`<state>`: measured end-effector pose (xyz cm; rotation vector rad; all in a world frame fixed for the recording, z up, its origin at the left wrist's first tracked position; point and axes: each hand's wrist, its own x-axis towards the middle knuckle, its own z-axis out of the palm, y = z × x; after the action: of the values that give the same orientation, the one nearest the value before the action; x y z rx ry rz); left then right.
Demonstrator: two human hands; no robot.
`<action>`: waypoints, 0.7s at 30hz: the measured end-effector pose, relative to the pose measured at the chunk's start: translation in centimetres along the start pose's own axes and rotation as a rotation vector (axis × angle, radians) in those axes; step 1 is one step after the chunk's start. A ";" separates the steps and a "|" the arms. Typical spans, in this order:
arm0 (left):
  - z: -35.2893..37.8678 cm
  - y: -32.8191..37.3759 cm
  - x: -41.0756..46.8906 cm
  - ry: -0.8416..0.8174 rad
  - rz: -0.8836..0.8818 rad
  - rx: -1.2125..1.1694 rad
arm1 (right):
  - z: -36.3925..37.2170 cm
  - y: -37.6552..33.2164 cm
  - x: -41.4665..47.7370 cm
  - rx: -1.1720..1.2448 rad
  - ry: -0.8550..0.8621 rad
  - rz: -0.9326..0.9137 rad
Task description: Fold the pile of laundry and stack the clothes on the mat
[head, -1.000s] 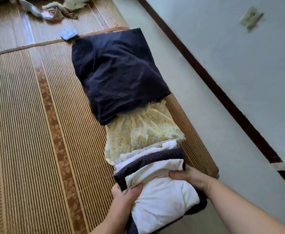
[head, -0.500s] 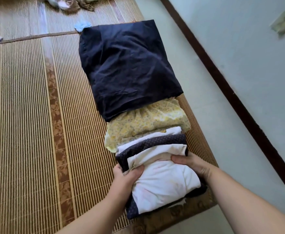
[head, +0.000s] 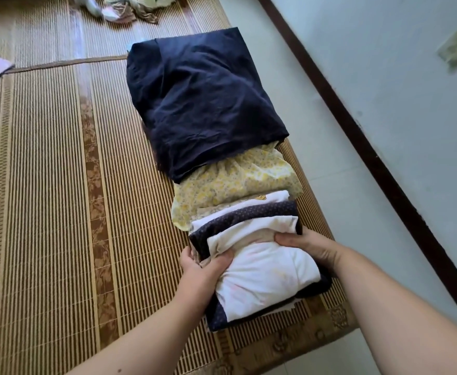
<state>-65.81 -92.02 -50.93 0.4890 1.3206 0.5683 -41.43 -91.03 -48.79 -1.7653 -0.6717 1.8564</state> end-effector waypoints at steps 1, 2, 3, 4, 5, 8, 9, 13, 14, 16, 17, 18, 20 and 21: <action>0.1 0.3 -0.5 0.009 0.001 0.044 | 0.0 -0.4 -0.6 -0.070 0.042 -0.010; 0.1 0.7 -1.0 0.025 0.009 0.093 | 0.1 -0.7 -1.2 -0.153 0.101 -0.013; 0.0 1.0 -1.3 0.050 0.024 0.146 | 0.3 -1.3 -1.9 -0.248 0.171 -0.011; 0.2 1.5 -2.0 0.074 0.036 0.214 | 0.6 -1.9 -2.9 -0.354 0.245 -0.002; 0.3 2.0 -2.4 0.101 0.044 0.288 | 1.0 -2.4 -3.7 -0.454 0.323 -0.007; 1.3 3.6 -4.5 0.186 0.084 0.521 | 2.6 -2.9 -6.5 -0.741 0.490 -0.138; 1.7 4.0 -5.1 0.203 0.110 0.588 | 3.2 -3.0 -7.2 -0.844 0.522 -0.183; 2.8 5.1 -7.4 0.193 0.230 0.858 | 5.3 -2.9 -9.4 -1.213 0.564 -0.281; 3.1 5.2 -7.8 0.194 0.254 0.941 | 5.6 -2.9 -9.7 -1.280 0.553 -0.281; 3.5 5.5 -8.5 0.207 0.282 1.124 | 6.2 -2.7 -10.1 -1.381 0.538 -0.286; 3.6 5.6 -8.8 0.214 0.296 1.204 | 6.4 -2.6 -10.3 -1.402 0.538 -0.291; 3.8 5.9 -9.3 0.215 0.313 1.274 | 6.5 -2.7 -10.6 -1.412 0.540 -0.293; 3.9 6.3 -10.0 0.197 0.356 1.357 | 6.6 -3.2 -11.2 -1.413 0.539 -0.298; 4.0 6.6 -10.5 0.186 0.386 1.398 | 6.6 -3.7 -11.8 -1.417 0.546 -0.306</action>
<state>-64.19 -93.65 -38.12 1.8871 1.6779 -0.1161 -47.44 -96.00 -37.15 -2.4977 -2.1264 0.4502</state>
